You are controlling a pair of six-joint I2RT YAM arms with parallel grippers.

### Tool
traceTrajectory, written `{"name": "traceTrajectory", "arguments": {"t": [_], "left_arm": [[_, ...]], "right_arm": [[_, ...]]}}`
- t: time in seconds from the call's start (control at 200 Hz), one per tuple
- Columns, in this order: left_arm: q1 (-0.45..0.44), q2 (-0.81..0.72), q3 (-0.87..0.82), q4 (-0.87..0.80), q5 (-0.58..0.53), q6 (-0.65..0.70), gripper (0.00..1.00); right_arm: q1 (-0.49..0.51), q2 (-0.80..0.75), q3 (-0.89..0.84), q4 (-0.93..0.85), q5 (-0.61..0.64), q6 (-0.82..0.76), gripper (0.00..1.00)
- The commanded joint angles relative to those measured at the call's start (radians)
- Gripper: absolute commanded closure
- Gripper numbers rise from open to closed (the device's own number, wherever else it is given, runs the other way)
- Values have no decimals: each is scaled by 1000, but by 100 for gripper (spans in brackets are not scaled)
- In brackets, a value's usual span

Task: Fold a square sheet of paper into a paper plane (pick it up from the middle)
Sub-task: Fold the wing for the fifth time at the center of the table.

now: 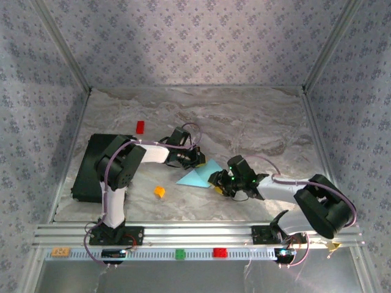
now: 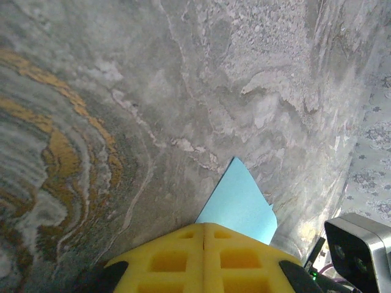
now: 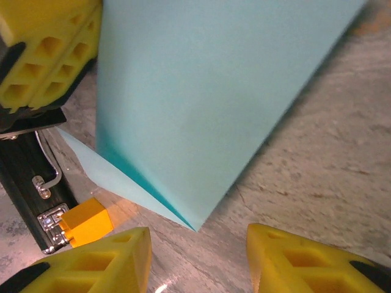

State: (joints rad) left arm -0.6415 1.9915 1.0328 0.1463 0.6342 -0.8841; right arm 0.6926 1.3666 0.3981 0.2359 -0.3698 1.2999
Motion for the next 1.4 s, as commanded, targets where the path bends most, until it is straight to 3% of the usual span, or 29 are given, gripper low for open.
{"name": "traceTrajectory", "arguments": {"t": [0.0,0.6,0.825,0.974,1.184,1.394], "left_arm": [[2,1,-38,-91,-47,-3,94],[4,-40,-50,-82,-52,-19,93],[4,-69,-58,-65,-58,-27,91],[4,-129,-76,-52,-75,-26,81],[3,-272,-128,-63,-138,6,58],[2,-358,-139,-128,-200,72,54]], "right_arm": [[1,48,12,95,34,13,56],[-67,103,12,301,65,-41,61],[-89,118,20,229,54,-62,80],[-113,130,25,205,10,-110,94],[-174,151,67,112,-88,-240,98],[-262,155,133,6,-205,-388,96]]}}
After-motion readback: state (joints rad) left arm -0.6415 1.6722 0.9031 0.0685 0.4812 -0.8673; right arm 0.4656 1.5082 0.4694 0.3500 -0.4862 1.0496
